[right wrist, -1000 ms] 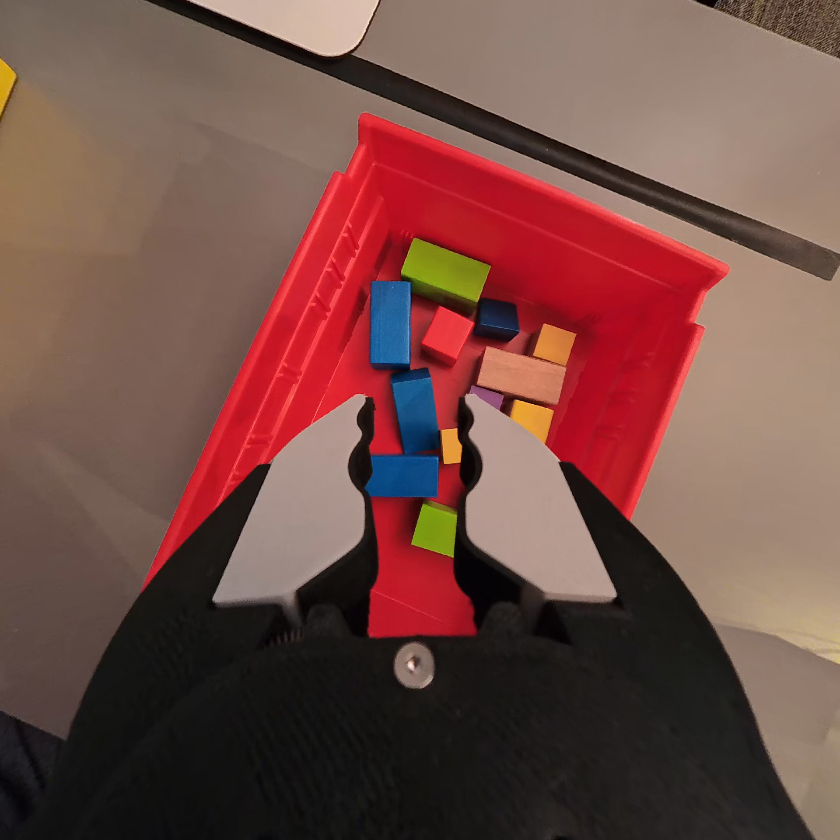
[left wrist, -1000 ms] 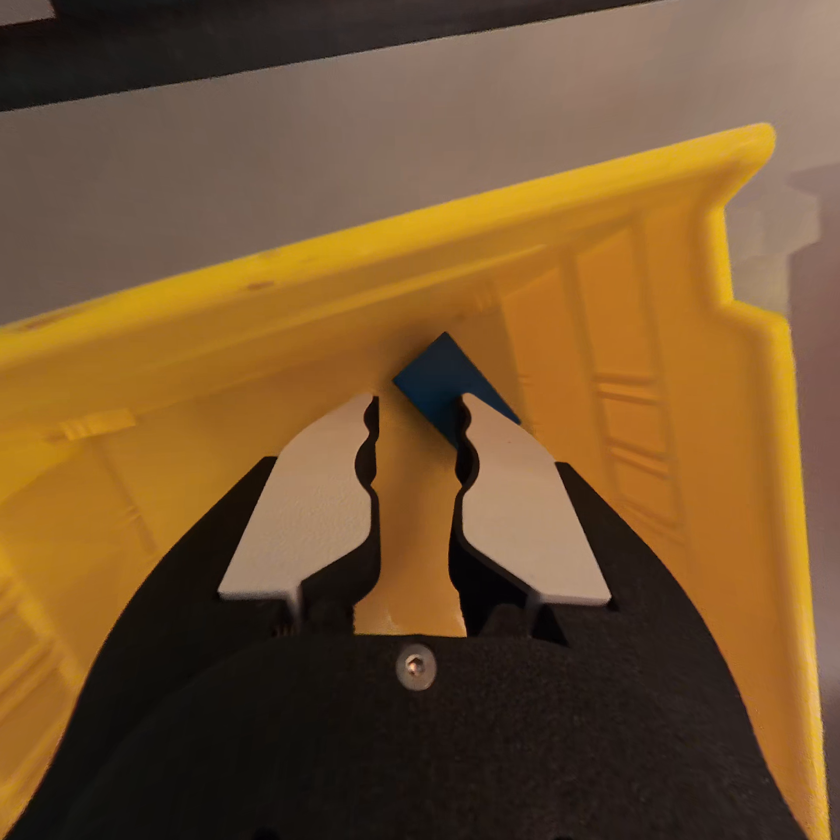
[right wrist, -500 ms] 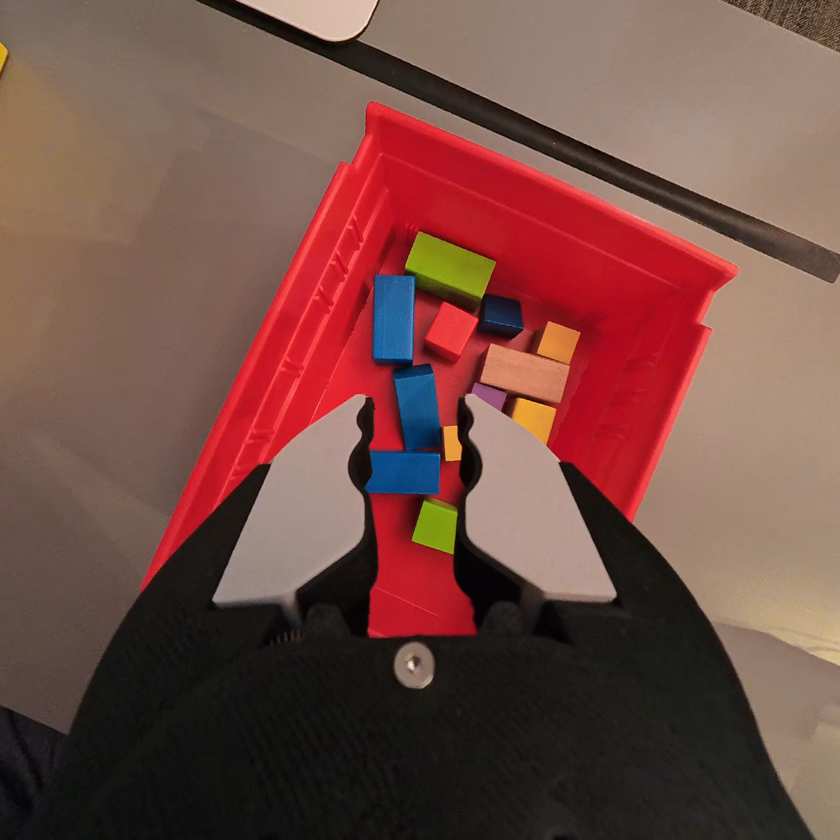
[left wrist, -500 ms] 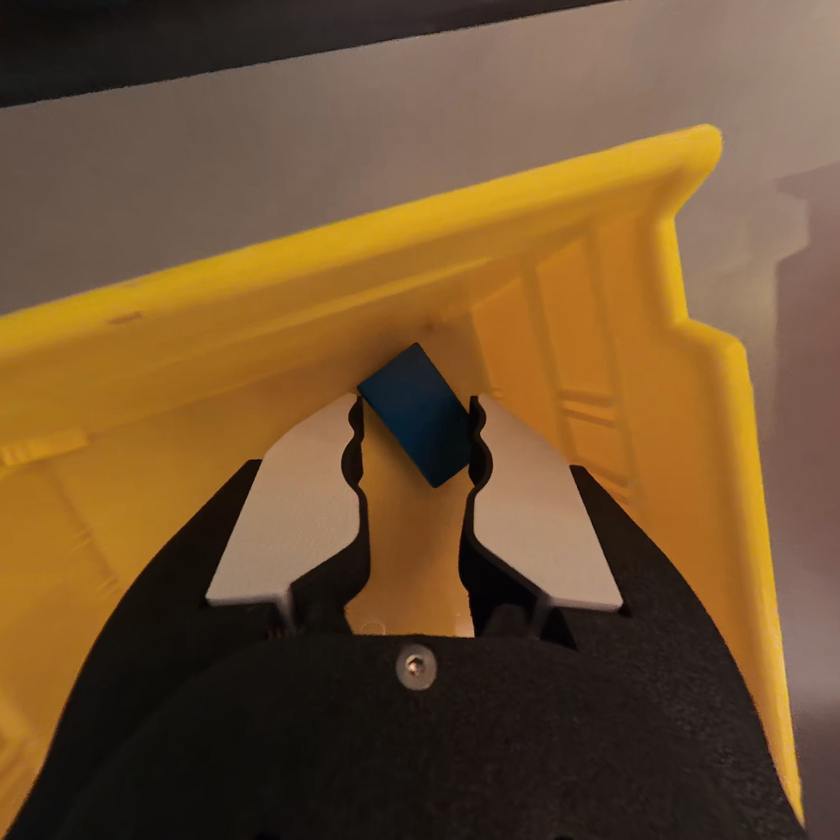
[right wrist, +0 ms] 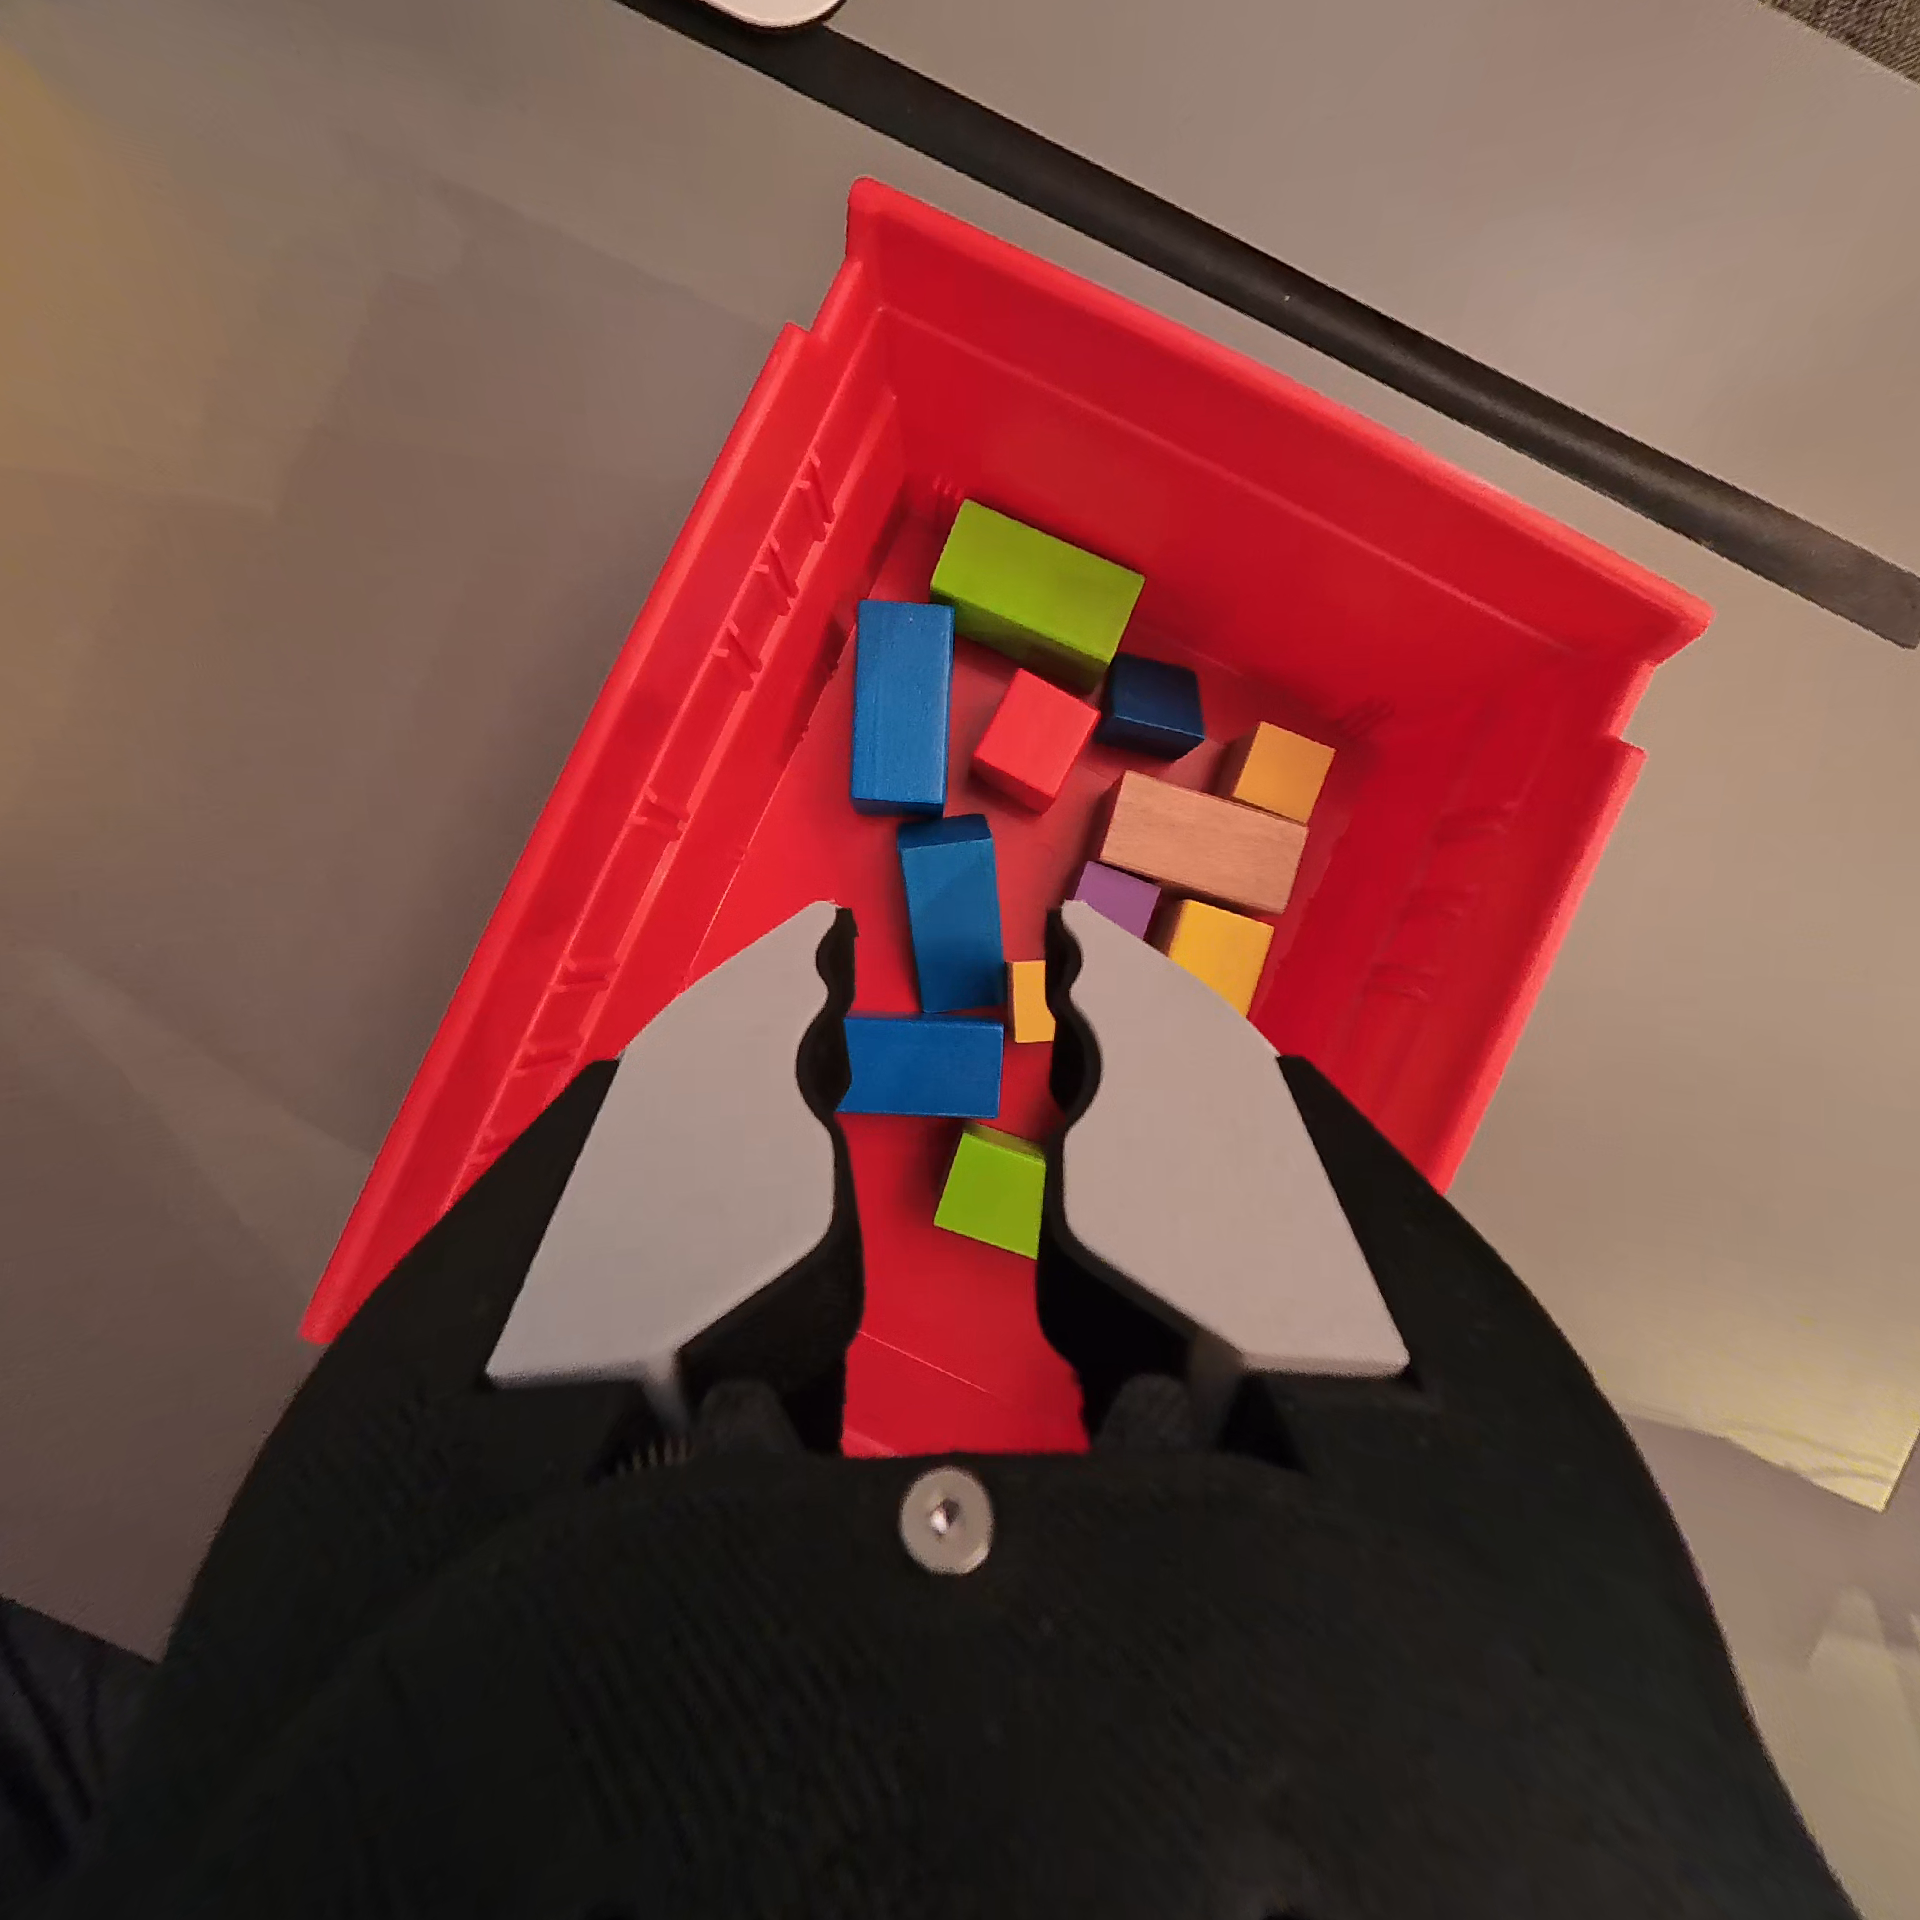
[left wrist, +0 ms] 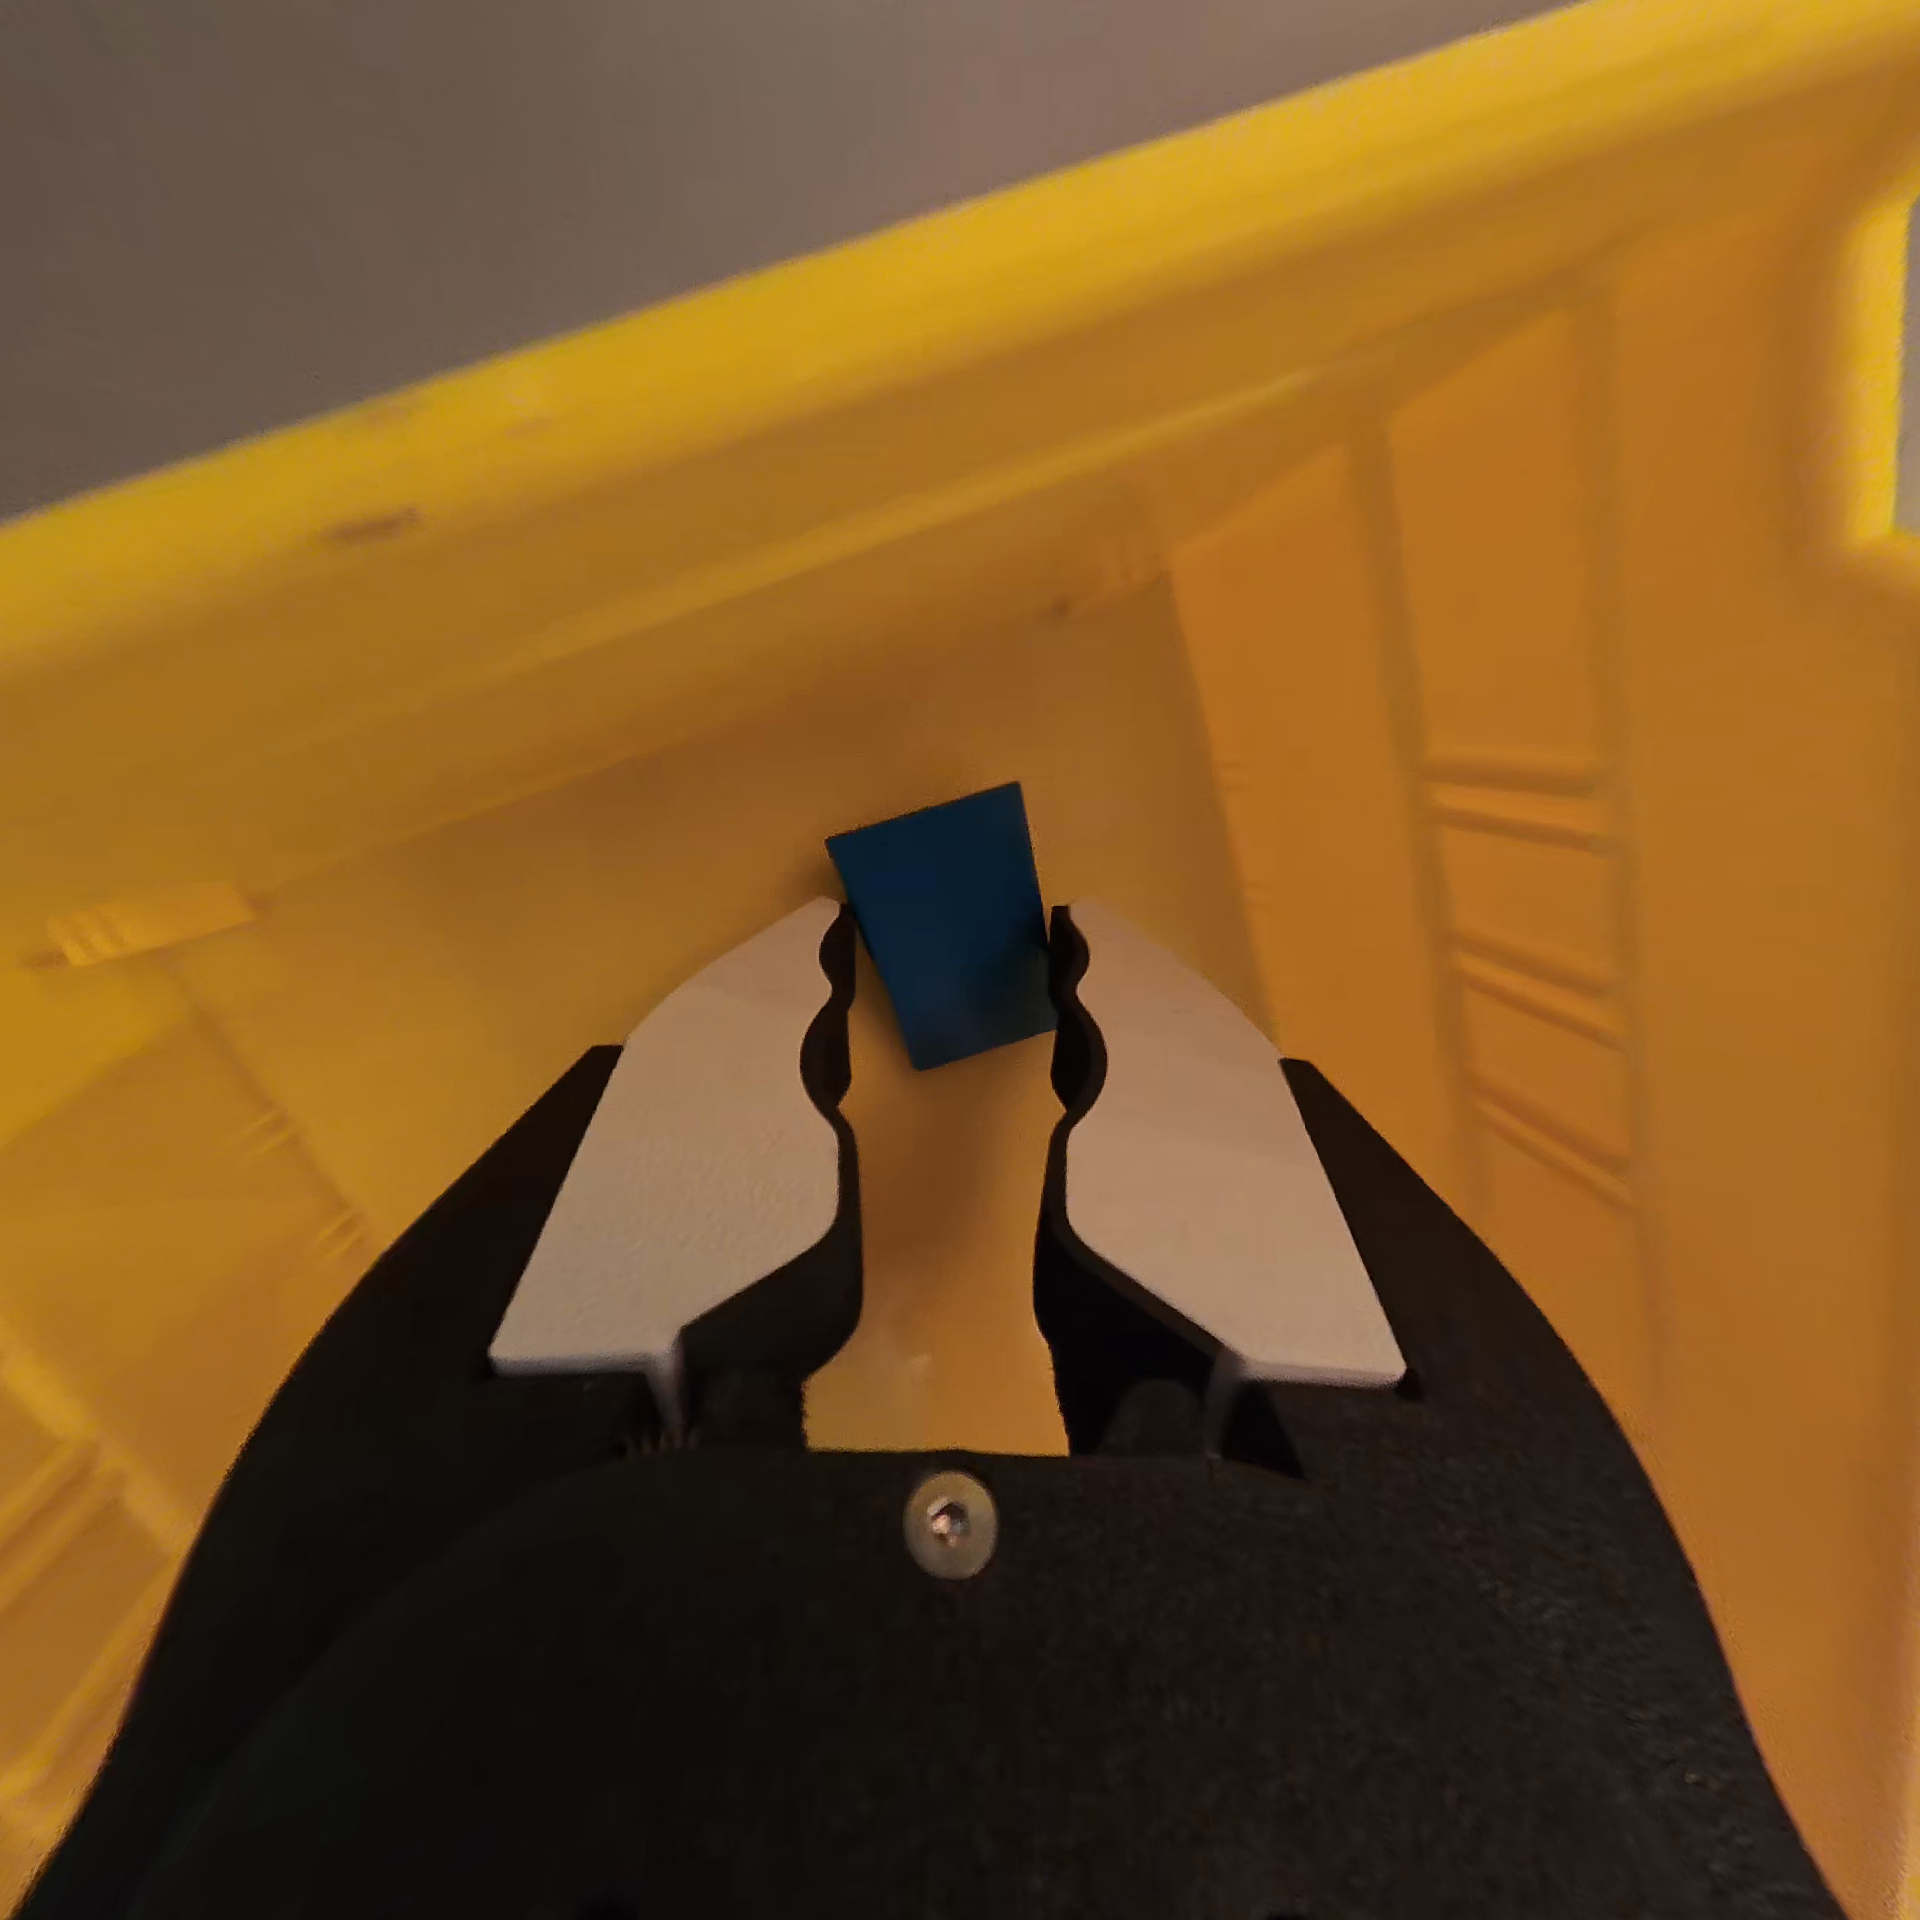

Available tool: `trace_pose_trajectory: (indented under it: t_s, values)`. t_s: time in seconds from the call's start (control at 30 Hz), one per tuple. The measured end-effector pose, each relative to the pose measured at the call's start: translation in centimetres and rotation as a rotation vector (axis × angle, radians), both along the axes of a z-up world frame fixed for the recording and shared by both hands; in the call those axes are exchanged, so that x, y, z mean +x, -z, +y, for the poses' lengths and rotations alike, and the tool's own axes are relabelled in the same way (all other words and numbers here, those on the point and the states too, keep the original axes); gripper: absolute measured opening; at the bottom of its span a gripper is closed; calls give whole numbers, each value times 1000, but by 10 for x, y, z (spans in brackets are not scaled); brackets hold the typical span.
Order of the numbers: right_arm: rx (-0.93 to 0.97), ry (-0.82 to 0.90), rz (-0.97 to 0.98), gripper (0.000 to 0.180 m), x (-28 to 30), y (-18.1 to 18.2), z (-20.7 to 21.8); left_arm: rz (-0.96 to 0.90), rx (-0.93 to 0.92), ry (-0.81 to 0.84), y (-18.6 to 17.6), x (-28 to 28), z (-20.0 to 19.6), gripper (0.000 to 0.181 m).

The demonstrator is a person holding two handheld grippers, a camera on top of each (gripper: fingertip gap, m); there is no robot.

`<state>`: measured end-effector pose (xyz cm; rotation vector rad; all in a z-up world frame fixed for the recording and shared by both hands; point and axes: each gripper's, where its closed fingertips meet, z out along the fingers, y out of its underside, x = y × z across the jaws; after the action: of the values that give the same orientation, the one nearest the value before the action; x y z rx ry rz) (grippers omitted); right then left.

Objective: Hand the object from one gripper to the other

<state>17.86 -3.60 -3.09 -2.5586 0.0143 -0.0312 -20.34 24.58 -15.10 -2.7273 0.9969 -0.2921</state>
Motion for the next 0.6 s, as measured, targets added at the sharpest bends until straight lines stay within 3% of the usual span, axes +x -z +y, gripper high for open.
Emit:
trace_pose_trajectory:
  t_s: [0.17, 0.33, 0.47, 0.6]
  values:
    - [8, 1, -10, 36, 0, -2, 1, 11, -3, 12, -6, -10, 0, 34]
    - [48, -2, -56, 36, -1, -12, 5, -79, 37, 23, -40, -15, -2, 34]
    - [212, -79, -139, 36, -20, -45, 24, -364, 39, 124, -103, 11, -30, 34]
    - [530, -435, -9, 36, -113, -90, 51, -694, 5, 414, -178, 54, -100, 34]
